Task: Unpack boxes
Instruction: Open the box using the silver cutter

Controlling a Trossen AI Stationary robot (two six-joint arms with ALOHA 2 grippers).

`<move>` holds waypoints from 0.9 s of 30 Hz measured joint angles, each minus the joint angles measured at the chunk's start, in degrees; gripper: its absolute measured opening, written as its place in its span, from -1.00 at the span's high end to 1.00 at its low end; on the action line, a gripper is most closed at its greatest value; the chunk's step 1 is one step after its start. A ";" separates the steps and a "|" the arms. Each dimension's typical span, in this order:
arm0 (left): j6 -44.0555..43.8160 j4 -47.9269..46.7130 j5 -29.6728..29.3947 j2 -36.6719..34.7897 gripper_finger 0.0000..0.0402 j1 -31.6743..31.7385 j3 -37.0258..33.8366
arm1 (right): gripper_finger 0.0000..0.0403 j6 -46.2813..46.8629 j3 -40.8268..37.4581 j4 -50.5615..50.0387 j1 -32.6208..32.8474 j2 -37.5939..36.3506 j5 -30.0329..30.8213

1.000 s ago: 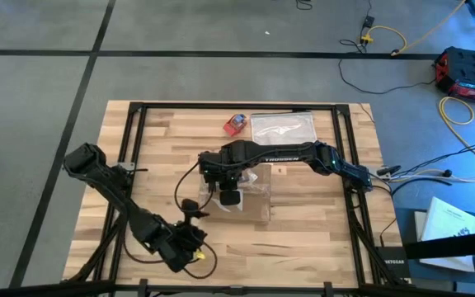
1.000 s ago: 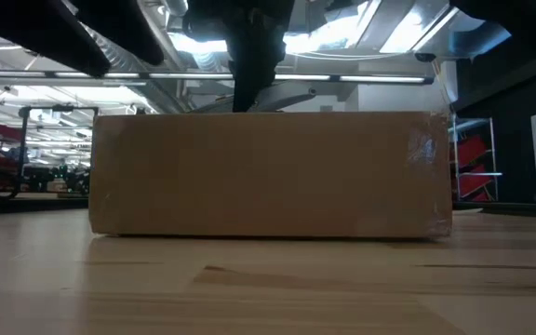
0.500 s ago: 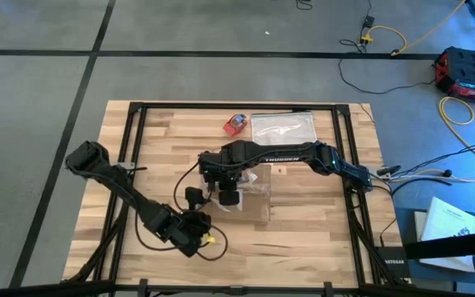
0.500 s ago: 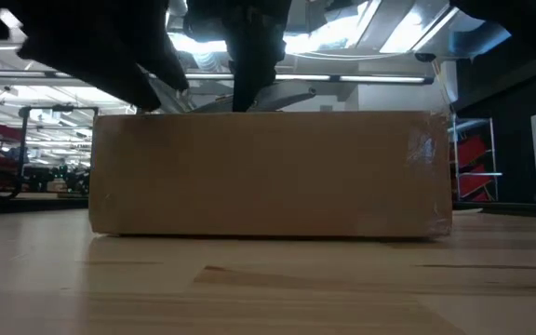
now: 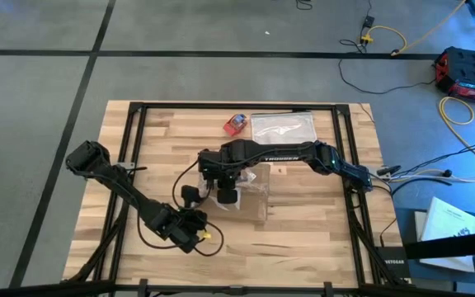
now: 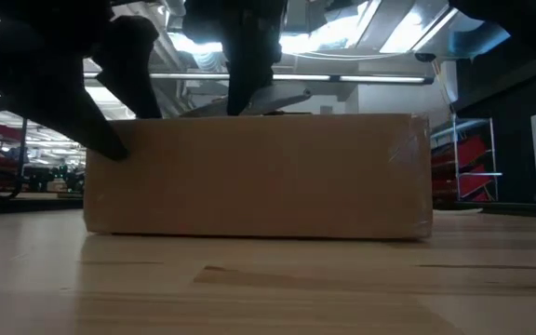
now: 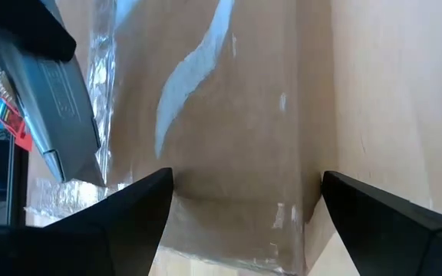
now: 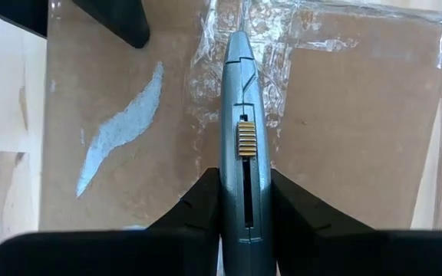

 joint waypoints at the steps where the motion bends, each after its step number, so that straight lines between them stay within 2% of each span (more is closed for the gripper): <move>1: -0.16 -0.01 -0.02 -0.01 -0.60 0.00 -0.03 | 0.69 0.00 0.00 0.00 0.00 0.00 -0.01; 19: -0.34 2.29 1.11 0.64 -0.60 0.98 -0.07 | 0.69 1.40 0.00 -0.35 0.04 0.00 -0.38; 27: -1.78 2.13 1.89 0.66 -0.42 1.19 -0.05 | 0.69 1.97 0.00 -0.37 0.06 0.00 -1.14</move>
